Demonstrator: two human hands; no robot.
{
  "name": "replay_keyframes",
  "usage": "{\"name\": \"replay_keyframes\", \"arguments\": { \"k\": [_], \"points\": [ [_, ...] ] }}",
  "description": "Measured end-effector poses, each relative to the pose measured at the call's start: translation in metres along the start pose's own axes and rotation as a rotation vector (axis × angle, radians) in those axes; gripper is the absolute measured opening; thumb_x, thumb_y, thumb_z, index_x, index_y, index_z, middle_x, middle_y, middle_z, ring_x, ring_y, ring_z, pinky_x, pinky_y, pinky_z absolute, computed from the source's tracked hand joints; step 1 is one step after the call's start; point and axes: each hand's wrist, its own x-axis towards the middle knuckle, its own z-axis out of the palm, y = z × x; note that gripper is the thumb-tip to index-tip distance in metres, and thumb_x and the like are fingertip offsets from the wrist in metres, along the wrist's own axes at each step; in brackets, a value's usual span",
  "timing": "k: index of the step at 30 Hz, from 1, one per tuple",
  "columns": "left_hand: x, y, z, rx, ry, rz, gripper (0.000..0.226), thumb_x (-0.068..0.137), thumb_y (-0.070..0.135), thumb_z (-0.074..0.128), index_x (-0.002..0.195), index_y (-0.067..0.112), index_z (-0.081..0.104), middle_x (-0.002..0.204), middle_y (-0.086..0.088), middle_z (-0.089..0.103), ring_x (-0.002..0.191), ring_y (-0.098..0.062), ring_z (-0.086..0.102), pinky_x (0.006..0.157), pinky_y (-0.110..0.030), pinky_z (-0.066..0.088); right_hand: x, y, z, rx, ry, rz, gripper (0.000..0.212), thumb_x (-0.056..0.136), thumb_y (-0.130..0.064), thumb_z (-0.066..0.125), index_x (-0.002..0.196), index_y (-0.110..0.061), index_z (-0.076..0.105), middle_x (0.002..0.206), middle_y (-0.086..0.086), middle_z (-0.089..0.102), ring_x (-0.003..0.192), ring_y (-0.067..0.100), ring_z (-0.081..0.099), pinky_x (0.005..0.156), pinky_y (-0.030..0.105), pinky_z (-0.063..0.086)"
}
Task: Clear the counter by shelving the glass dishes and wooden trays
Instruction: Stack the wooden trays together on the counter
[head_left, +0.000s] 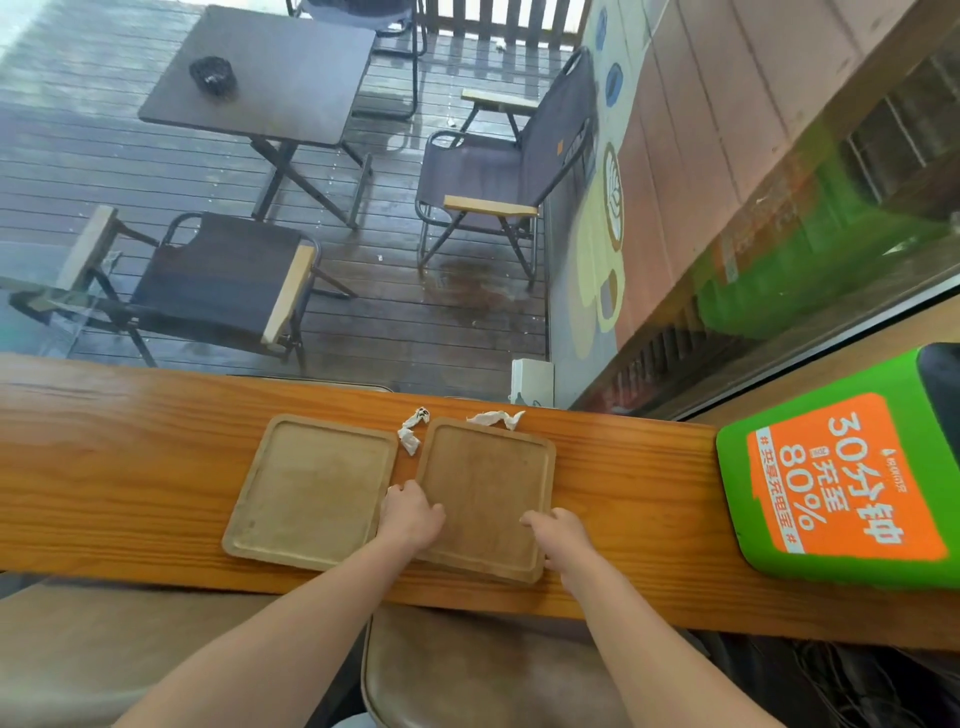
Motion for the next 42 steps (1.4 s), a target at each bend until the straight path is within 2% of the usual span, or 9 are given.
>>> {"name": "replay_keyframes", "arguments": {
  "k": [10, 12, 15, 18, 23, 25, 30, 37, 42],
  "points": [
    [-0.036, 0.017, -0.013, -0.033, 0.073, 0.019, 0.048, 0.099, 0.028, 0.055, 0.14, 0.005, 0.045, 0.135, -0.016, 0.053, 0.117, -0.032, 0.057, 0.098, -0.043, 0.052, -0.025, -0.023, -0.018, -0.136, -0.107, -0.148, 0.034, 0.099, -0.025, 0.054, 0.129, -0.011, 0.054, 0.122, 0.009, 0.061, 0.109, 0.029, 0.061, 0.085, 0.039, 0.058],
    [-0.046, 0.02, -0.01, -0.026, 0.091, 0.046, 0.05, 0.098, 0.029, 0.056, 0.141, 0.008, 0.045, 0.135, -0.015, 0.054, 0.118, -0.031, 0.057, 0.099, -0.044, 0.052, -0.026, -0.022, -0.019, -0.35, -0.084, -0.3, 0.028, 0.098, -0.027, 0.054, 0.121, -0.012, 0.059, 0.109, 0.006, 0.064, 0.099, 0.025, 0.063, 0.083, 0.037, 0.059],
    [-0.064, 0.021, -0.005, 0.032, 0.121, 0.118, 0.047, 0.096, 0.031, 0.059, 0.138, 0.013, 0.049, 0.126, -0.008, 0.056, 0.11, -0.025, 0.059, 0.095, -0.041, 0.054, -0.025, -0.015, -0.017, -0.77, 0.021, -0.619, 0.029, 0.094, -0.032, 0.059, 0.119, -0.019, 0.059, 0.111, -0.001, 0.061, 0.094, 0.016, 0.058, 0.073, 0.029, 0.051],
    [-0.081, 0.01, -0.005, 0.055, 0.157, 0.159, 0.033, 0.095, 0.032, 0.059, 0.125, 0.02, 0.053, 0.114, -0.001, 0.055, 0.098, -0.017, 0.059, 0.088, -0.037, 0.056, -0.027, -0.009, -0.008, -0.876, -0.001, -0.731, 0.03, 0.094, -0.036, 0.058, 0.12, -0.02, 0.058, 0.114, -0.001, 0.062, 0.09, 0.015, 0.056, 0.07, 0.029, 0.049],
    [-0.097, -0.019, -0.013, 0.017, 0.191, 0.117, 0.033, 0.095, 0.028, 0.058, 0.126, 0.019, 0.054, 0.106, 0.001, 0.06, 0.091, -0.015, 0.058, 0.076, -0.031, 0.051, -0.038, -0.005, 0.01, -0.945, -0.099, -0.751, 0.024, 0.094, -0.035, 0.056, 0.113, -0.02, 0.059, 0.105, -0.001, 0.061, 0.089, 0.017, 0.059, 0.079, 0.034, 0.055],
    [-0.094, -0.029, -0.017, 0.008, 0.199, 0.094, 0.02, 0.094, 0.028, 0.058, 0.114, 0.022, 0.057, 0.102, 0.001, 0.062, 0.088, -0.015, 0.06, 0.079, -0.035, 0.055, -0.042, -0.006, 0.018, -0.944, -0.119, -0.761, 0.023, 0.093, -0.036, 0.056, 0.11, -0.021, 0.06, 0.103, -0.001, 0.062, 0.09, 0.018, 0.06, 0.082, 0.037, 0.056],
    [-0.072, -0.052, -0.025, 0.05, 0.16, 0.119, 0.011, 0.094, 0.028, 0.058, 0.104, 0.025, 0.057, 0.096, 0.004, 0.061, 0.087, -0.015, 0.061, 0.082, -0.039, 0.057, -0.046, -0.011, 0.05, -0.978, -0.11, -0.761, 0.01, 0.092, -0.034, 0.055, 0.096, -0.026, 0.058, 0.09, -0.005, 0.06, 0.079, 0.014, 0.059, 0.074, 0.035, 0.057],
    [-0.036, -0.106, -0.064, 0.162, 0.053, 0.223, 0.006, 0.096, 0.027, 0.051, 0.098, 0.023, 0.054, 0.096, 0.001, 0.057, 0.085, -0.019, 0.059, 0.077, -0.037, 0.055, -0.061, -0.024, 0.137, -1.018, -0.063, -0.671, 0.014, 0.092, -0.032, 0.052, 0.096, -0.021, 0.06, 0.093, 0.0, 0.061, 0.082, 0.02, 0.061, 0.077, 0.041, 0.057],
    [-0.004, -0.142, -0.098, 0.24, 0.015, 0.254, 0.006, 0.095, 0.027, 0.049, 0.097, 0.022, 0.053, 0.097, -0.001, 0.058, 0.085, -0.02, 0.057, 0.075, -0.037, 0.053, -0.069, -0.028, 0.181, -0.972, -0.056, -0.627, 0.016, 0.093, -0.031, 0.051, 0.103, -0.024, 0.06, 0.096, -0.001, 0.062, 0.082, 0.02, 0.06, 0.068, 0.035, 0.053]
  ]
}}
